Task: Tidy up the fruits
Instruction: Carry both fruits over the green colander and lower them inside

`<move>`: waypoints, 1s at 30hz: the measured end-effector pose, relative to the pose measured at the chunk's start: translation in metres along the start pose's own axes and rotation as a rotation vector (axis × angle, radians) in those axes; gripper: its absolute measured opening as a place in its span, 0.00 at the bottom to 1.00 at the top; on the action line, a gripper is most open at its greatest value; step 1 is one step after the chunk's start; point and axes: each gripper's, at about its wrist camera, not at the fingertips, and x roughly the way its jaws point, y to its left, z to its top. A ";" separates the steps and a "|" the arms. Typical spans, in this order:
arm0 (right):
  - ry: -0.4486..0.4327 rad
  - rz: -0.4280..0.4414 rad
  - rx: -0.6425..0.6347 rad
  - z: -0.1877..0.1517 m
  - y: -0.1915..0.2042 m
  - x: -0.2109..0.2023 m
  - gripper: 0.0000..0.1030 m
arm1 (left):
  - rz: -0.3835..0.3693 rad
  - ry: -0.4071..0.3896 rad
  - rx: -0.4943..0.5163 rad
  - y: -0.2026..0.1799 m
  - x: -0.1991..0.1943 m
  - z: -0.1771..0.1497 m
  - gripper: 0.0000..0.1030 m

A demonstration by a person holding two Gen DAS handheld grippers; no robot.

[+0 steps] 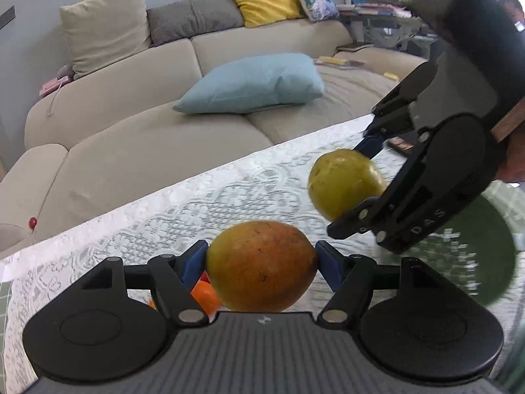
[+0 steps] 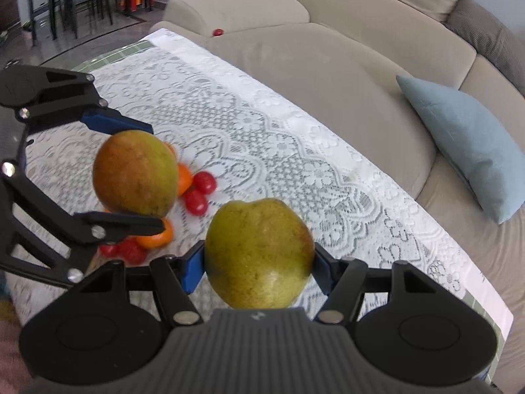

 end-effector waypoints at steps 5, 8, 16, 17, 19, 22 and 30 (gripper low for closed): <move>0.018 -0.018 -0.047 -0.027 0.009 -0.027 0.61 | -0.085 0.027 -0.021 -0.030 -0.021 0.001 0.80; 0.044 -0.026 -0.065 -0.046 0.012 -0.036 0.61 | -0.115 0.037 -0.021 -0.048 -0.025 0.005 0.80; 0.136 -0.028 -0.062 -0.091 0.001 -0.044 0.61 | -0.139 0.078 -0.021 -0.089 -0.010 0.016 0.79; 0.146 -0.023 -0.055 -0.096 -0.003 -0.043 0.61 | -0.144 0.087 -0.019 -0.094 -0.006 0.017 0.80; 0.168 -0.015 -0.045 -0.103 -0.010 -0.039 0.61 | -0.156 0.107 -0.006 -0.108 -0.001 0.016 0.80; 0.198 -0.002 -0.048 -0.114 -0.018 -0.030 0.61 | -0.174 0.139 0.032 -0.123 0.009 0.015 0.80; 0.251 0.046 -0.081 -0.127 -0.024 -0.005 0.61 | -0.195 0.214 0.106 -0.142 0.036 0.008 0.80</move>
